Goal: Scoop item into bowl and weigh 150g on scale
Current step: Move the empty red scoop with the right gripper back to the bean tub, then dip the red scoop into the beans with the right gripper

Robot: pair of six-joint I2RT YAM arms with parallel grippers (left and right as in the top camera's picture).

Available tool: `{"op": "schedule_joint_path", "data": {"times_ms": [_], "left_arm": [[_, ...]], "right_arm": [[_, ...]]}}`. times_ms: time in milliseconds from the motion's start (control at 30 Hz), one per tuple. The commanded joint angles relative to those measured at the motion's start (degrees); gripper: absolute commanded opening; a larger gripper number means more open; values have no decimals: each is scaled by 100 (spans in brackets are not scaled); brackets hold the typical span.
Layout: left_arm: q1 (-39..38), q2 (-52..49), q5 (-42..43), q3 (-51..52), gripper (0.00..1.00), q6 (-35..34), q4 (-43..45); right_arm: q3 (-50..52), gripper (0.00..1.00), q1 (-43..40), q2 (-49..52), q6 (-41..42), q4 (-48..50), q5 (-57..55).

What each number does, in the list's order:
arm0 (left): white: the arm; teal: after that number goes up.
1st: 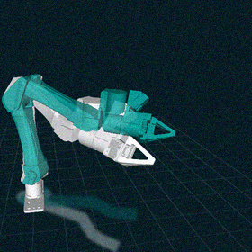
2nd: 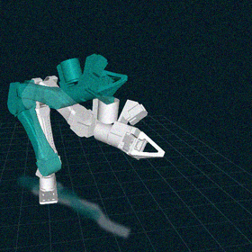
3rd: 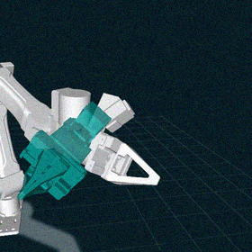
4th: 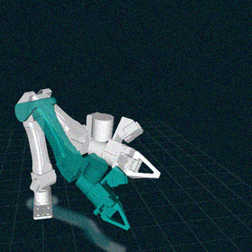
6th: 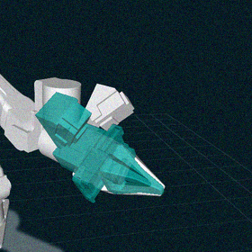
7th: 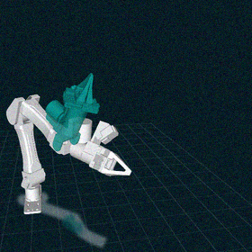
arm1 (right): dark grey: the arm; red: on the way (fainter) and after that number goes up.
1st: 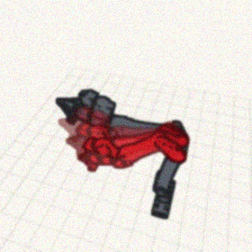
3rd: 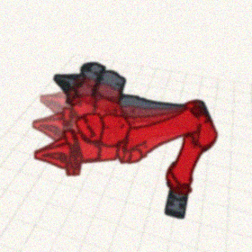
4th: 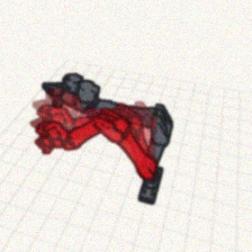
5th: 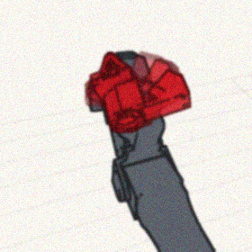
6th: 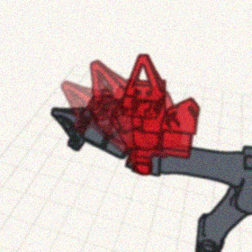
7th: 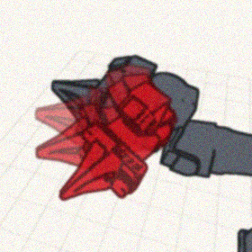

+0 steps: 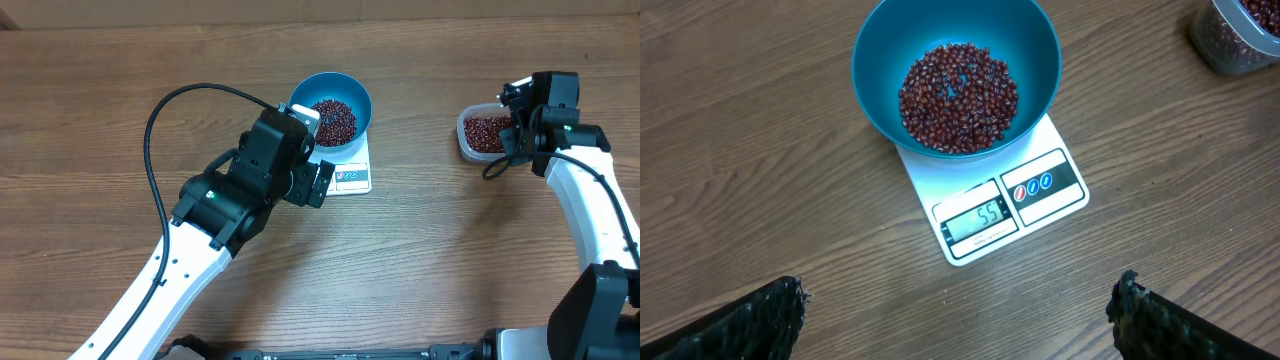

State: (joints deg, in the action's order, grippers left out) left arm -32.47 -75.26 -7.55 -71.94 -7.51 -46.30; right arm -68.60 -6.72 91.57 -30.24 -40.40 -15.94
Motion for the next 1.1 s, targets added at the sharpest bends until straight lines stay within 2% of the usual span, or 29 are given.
{"op": "schedule_joint_path", "data": {"times_ms": [0,367,633,867,1067], "left_arm": [[31,66,-50,-92,99,24,2],[31,66,-52,-92,100,24,2],[31,63,-50,-92,100,22,2],[31,66,-52,-92,100,24,2],[31,66,-52,-92,100,22,2]], "right_arm": [[0,4,-17,94,20,-26,-118],[2,4,-17,468,26,-146,-39],[2,4,-17,470,52,-356,1139],[2,4,-26,470,348,-389,1488],[2,4,-343,492,365,-389,2345]]}}
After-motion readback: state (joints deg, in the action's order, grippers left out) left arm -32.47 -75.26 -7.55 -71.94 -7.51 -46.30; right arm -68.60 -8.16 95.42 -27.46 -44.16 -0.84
